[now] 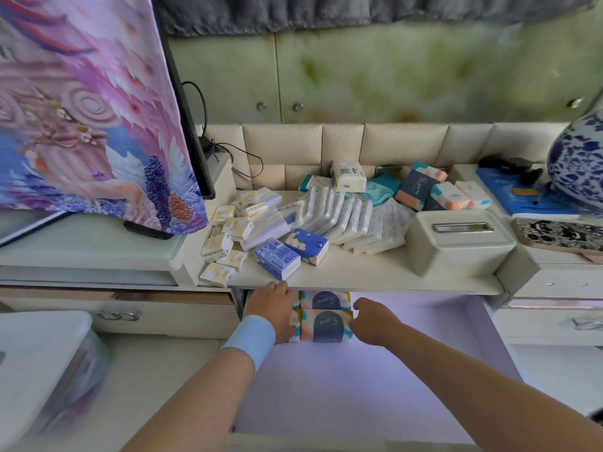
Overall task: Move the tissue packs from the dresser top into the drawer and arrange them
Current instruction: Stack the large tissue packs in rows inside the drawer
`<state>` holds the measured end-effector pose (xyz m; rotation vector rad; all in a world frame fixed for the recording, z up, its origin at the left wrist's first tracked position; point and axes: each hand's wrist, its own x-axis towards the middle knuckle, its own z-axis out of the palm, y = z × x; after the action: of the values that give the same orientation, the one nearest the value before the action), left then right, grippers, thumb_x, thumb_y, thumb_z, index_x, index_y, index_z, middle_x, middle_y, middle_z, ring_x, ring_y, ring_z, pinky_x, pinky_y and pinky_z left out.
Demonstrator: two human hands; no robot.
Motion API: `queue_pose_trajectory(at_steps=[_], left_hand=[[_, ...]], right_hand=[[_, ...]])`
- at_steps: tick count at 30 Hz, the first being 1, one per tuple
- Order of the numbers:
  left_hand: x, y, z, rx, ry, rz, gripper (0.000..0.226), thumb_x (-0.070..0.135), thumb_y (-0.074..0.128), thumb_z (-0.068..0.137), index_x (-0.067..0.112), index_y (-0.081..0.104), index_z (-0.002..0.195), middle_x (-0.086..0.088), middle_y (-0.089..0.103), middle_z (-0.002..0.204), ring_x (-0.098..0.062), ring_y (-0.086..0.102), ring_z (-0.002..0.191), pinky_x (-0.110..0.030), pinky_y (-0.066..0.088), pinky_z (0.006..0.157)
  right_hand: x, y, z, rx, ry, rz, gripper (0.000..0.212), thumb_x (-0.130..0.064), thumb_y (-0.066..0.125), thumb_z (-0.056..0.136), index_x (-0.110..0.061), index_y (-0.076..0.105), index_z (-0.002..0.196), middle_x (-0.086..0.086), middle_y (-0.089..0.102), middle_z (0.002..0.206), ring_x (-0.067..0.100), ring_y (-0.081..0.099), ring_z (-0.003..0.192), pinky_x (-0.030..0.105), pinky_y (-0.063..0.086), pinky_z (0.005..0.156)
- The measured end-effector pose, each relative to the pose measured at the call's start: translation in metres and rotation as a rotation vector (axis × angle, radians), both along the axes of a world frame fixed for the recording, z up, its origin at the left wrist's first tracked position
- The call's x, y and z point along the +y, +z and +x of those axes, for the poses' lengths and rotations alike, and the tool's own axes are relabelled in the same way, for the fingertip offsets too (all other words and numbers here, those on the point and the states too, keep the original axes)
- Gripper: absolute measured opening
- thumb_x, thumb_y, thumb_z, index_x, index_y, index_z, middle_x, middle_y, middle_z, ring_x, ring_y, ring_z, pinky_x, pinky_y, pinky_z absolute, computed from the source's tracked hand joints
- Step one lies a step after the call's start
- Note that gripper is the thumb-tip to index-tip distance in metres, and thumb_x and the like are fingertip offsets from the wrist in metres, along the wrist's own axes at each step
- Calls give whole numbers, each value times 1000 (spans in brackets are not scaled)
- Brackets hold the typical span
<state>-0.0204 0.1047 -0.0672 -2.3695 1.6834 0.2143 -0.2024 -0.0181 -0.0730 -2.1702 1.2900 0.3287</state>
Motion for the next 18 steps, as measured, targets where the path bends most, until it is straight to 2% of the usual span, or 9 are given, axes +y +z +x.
queue_pose_trajectory(at_steps=[4,8,11,15,18], left_hand=[[-15,58,-15,94,54,-62,53,47,51,90,24,44,137,0,47,137,-24,47,125,-38,45,96],[-48,121,-27,208,116,-155,40,40,53,89,28,49,127,2,56,131,-23,56,112,-35,48,91],[-81,159,-40,248,91,-223,42,35,53,92,27,47,133,2,55,132,-24,56,112,-36,48,93],[-136,177,-40,295,85,-276,49,36,53,93,32,42,140,2,54,135,-23,56,114,-37,48,96],[-189,175,-35,366,101,-301,48,36,55,94,31,43,139,1,56,134,-25,57,115,-37,47,98]], right_hand=[[-14,55,-8,-96,30,-101,40,-28,56,93,-24,54,133,3,56,133,21,58,112,30,51,91],[-46,119,-19,-165,43,-194,41,-30,56,95,-27,54,136,3,54,137,22,57,116,31,51,95],[-80,158,-28,-152,45,-286,38,-25,55,97,-22,55,135,5,54,137,25,55,118,34,48,98],[-138,175,-36,-74,13,-413,35,-25,49,98,-22,55,132,5,59,126,22,56,101,30,49,83],[-181,170,-42,-15,-66,-521,38,-27,49,98,-15,51,133,10,59,127,27,57,106,35,50,89]])
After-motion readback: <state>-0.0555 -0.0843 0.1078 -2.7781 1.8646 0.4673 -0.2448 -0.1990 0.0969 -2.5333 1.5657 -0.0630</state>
